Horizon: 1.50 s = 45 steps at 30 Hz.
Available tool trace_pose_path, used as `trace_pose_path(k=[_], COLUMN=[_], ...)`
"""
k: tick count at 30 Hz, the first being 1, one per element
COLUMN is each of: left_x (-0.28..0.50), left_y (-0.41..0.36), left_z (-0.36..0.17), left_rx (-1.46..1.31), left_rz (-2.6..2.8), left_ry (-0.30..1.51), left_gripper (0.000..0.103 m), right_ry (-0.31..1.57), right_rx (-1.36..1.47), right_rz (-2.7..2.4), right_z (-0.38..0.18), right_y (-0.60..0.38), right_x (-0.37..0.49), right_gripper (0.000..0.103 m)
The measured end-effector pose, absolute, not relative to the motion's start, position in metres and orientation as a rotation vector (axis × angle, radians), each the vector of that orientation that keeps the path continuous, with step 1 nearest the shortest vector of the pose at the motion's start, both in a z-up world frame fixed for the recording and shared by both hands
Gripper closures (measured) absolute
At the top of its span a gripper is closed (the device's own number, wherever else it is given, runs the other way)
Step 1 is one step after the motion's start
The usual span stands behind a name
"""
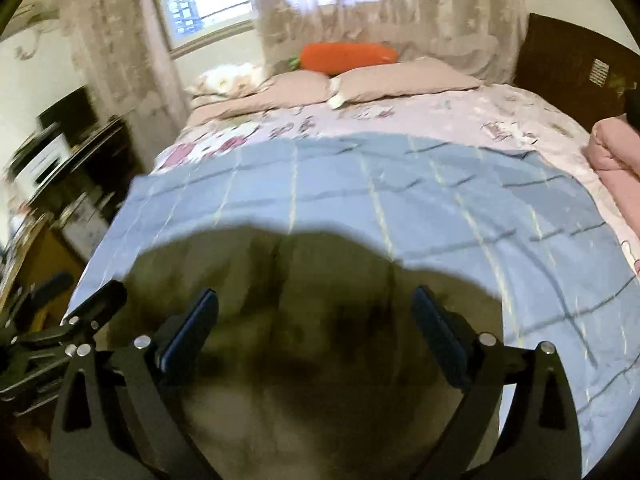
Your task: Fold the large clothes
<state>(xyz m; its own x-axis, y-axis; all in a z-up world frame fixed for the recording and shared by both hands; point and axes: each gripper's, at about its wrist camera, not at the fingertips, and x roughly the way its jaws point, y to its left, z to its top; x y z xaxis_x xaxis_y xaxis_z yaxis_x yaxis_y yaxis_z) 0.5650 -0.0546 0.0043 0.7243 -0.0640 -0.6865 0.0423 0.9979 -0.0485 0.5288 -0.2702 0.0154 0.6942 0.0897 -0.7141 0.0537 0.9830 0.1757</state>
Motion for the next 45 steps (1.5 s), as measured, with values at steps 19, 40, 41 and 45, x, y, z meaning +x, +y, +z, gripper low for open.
trace_pose_path(k=[19,40,41,45], left_x=[0.623,0.507,0.507,0.503], left_y=[-0.062,-0.060,-0.062,-0.061], left_z=[-0.140,-0.140,-0.143,-0.136], left_rx=[0.057,0.220,0.232,0.247], left_rz=[0.003,-0.065,-0.062,-0.068], left_ry=[0.987,0.936,0.936,0.925], left_gripper=[0.002,0.002,0.002,0.002], right_ry=[0.985,1.010,1.014,0.989], right_rx=[0.112,0.009,0.017,0.032], right_rz=[-0.004,-0.030,-0.032,-0.021], right_z=[-0.116,-0.128,-0.129,-0.114], right_y=[-0.252,-0.240,-0.241,-0.243], right_x=[0.578,0.471,0.472,0.464], right_gripper=[0.001,0.001,0.001,0.001])
